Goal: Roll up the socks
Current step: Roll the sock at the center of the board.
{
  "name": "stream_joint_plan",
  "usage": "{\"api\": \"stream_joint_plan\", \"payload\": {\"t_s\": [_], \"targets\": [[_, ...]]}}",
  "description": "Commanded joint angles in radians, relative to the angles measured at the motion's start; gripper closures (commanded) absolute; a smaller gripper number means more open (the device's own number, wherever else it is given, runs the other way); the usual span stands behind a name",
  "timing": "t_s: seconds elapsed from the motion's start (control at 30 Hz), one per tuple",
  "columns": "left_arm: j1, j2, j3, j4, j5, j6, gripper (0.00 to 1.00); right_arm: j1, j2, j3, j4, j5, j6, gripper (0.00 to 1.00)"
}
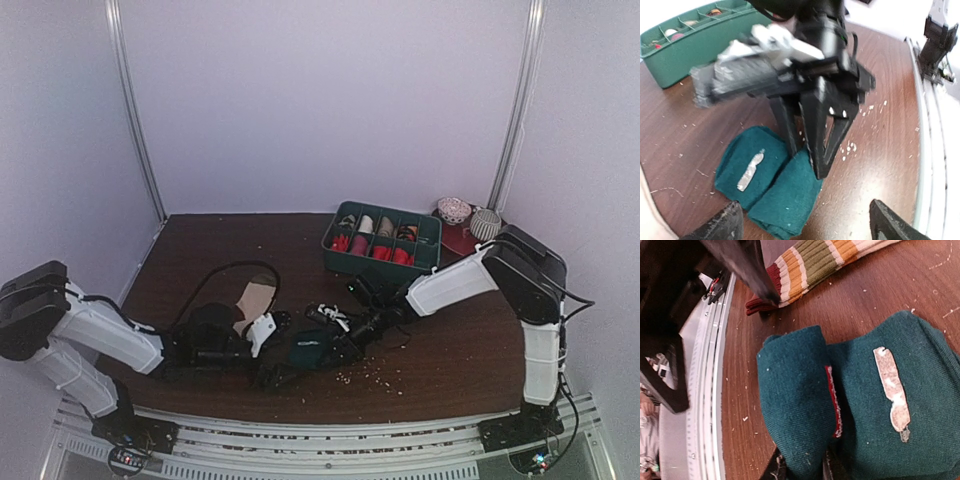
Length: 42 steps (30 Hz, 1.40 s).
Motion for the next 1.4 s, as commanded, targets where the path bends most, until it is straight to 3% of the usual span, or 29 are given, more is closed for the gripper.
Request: {"api": "stream_joint_plan", "payload": {"t_s": [0.0, 0.2, 0.3, 0.4, 0.73, 0.77, 0.8, 1.07, 1.23, 1.37], "targets": [[-0.027, 0.098, 0.026, 0.124, 0.012, 0.048, 0.15, -0.012, 0.134, -0.043, -0.373, 0.121, 0.029, 0.81], [-0.030, 0.176, 0.033, 0.177, -0.027, 0.068, 0.17, -0.012, 0.135, -0.050, -0.378, 0.115, 0.020, 0.81], [-0.030, 0.201, 0.047, 0.183, -0.028, 0.079, 0.22, -0.011, 0.137, -0.055, -0.376, 0.111, 0.017, 0.81], [-0.030, 0.226, 0.072, 0.172, -0.021, 0.078, 0.38, -0.012, 0.141, -0.050, -0.377, 0.111, 0.013, 0.81], [-0.030, 0.295, 0.100, 0.123, 0.023, 0.063, 0.73, -0.012, 0.154, -0.050, -0.360, 0.098, 0.020, 0.81], [-0.030, 0.298, 0.101, 0.118, 0.029, 0.060, 0.83, -0.013, 0.154, -0.051, -0.358, 0.098, 0.022, 0.81], [-0.030, 0.300, 0.103, 0.109, 0.033, 0.058, 0.99, -0.012, 0.154, -0.051, -0.355, 0.097, 0.023, 0.81], [-0.024, 0.334, 0.167, -0.091, 0.080, -0.014, 1.00, -0.013, 0.058, -0.055, -0.291, 0.116, 0.015, 0.81], [0.032, 0.369, 0.206, -0.283, 0.164, -0.127, 1.00, -0.013, -0.194, -0.167, -0.071, 0.196, 0.011, 0.71], [0.073, 0.417, 0.231, -0.380, 0.280, -0.208, 1.00, -0.008, -0.365, -0.315, 0.161, 0.259, -0.016, 0.57]]}}
